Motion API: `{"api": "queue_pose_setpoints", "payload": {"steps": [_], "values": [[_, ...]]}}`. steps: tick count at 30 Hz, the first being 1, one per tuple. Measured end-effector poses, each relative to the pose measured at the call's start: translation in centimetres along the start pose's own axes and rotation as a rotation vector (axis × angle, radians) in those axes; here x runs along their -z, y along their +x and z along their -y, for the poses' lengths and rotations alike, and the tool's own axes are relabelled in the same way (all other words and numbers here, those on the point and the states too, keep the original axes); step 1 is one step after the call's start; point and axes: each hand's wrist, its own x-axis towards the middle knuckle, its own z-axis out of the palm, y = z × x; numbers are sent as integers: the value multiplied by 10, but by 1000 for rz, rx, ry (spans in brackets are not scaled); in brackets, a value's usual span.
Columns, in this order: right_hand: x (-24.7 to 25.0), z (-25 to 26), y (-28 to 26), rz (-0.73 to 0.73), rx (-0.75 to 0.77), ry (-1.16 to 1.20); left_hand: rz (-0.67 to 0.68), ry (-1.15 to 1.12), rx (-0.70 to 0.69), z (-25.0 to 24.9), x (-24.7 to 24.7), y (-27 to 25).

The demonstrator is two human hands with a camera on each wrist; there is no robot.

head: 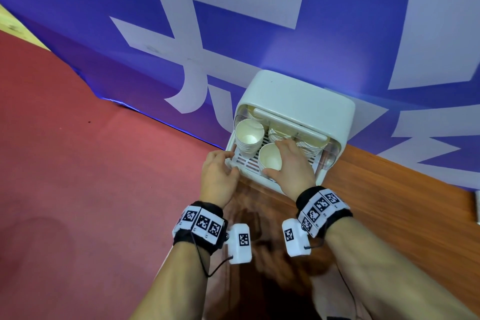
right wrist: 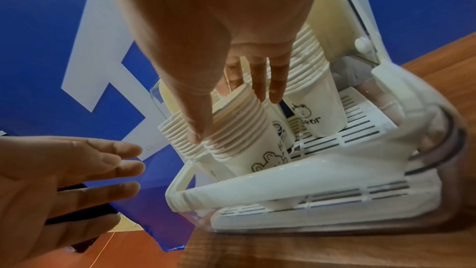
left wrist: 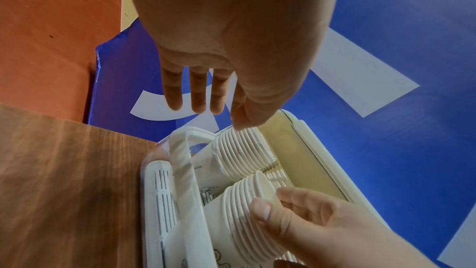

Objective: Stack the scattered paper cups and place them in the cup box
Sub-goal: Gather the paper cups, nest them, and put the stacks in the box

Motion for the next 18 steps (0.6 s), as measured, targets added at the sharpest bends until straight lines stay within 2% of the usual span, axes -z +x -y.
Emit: {"api": "queue_pose_setpoints", "payload": {"steps": [12, 18], "values": [[2, 1, -5, 21, -49, 63, 20, -15, 13, -10, 12, -16], [21, -2, -31, 27, -20, 193, -2, -28, 3, -28, 17, -34]]}}
